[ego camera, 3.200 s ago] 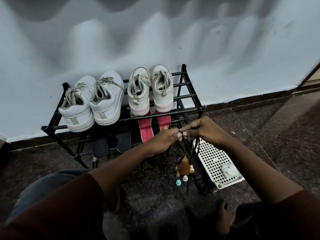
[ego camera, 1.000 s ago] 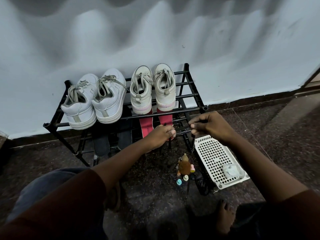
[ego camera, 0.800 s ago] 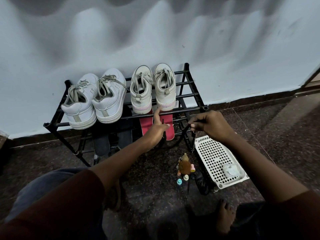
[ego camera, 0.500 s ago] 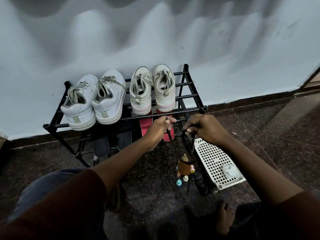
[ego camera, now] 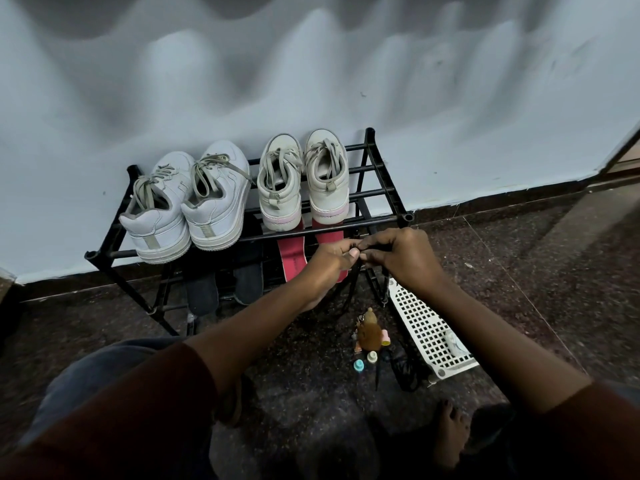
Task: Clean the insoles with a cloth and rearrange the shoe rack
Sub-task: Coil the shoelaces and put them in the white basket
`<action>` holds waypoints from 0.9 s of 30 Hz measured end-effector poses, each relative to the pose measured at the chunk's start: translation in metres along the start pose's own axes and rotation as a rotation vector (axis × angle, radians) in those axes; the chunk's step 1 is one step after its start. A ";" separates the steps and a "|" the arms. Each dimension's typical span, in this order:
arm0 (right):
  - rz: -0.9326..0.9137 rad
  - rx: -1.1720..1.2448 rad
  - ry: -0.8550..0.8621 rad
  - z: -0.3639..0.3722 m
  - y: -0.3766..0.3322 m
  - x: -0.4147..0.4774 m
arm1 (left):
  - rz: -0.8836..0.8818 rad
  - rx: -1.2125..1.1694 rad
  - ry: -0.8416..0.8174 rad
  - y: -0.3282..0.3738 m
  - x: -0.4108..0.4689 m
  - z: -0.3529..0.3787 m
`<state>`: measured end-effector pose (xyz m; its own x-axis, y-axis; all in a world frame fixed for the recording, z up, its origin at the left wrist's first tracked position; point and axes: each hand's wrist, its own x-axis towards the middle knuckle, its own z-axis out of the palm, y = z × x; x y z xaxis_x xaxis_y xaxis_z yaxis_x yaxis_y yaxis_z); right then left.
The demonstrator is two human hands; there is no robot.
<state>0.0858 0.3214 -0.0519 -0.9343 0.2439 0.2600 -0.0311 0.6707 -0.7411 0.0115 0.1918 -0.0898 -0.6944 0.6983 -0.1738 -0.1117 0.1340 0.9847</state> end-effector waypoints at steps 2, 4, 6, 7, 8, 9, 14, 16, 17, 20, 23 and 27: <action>0.051 0.033 -0.012 0.001 0.000 0.000 | -0.003 -0.001 -0.001 0.000 0.000 0.000; 0.086 0.058 -0.015 0.002 0.000 -0.001 | -0.003 0.004 0.005 0.002 0.000 -0.001; 0.096 0.073 -0.008 0.004 0.002 0.000 | -0.009 0.036 0.024 0.003 0.000 -0.001; 0.098 0.088 -0.002 0.005 0.002 -0.001 | -0.010 0.064 0.032 0.002 0.000 -0.001; 0.102 0.105 0.008 0.006 0.002 -0.002 | -0.010 0.098 0.034 0.001 0.000 -0.001; 0.105 0.111 0.026 0.007 0.002 -0.002 | -0.009 0.135 0.029 0.000 -0.001 -0.001; 0.100 0.072 0.150 0.009 0.002 -0.004 | 0.018 0.235 0.045 0.000 -0.001 0.002; 0.132 0.155 0.175 0.008 -0.001 -0.003 | 0.017 0.201 0.087 0.002 0.001 0.002; 0.168 0.222 0.178 0.009 0.000 -0.003 | 0.021 0.169 0.094 0.003 0.001 0.002; 0.277 0.307 0.112 0.014 0.005 -0.003 | 0.048 0.070 0.099 0.012 -0.001 0.004; 0.388 0.517 -0.010 0.020 0.008 -0.002 | 0.067 -0.013 0.124 0.016 -0.002 0.005; 0.468 0.768 -0.068 0.028 0.009 -0.001 | 0.131 -0.125 0.127 0.020 -0.001 0.003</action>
<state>0.0766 0.3073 -0.0764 -0.9294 0.3158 -0.1910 0.1515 -0.1455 -0.9777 0.0124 0.1960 -0.0696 -0.7919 0.6088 -0.0483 -0.0962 -0.0462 0.9943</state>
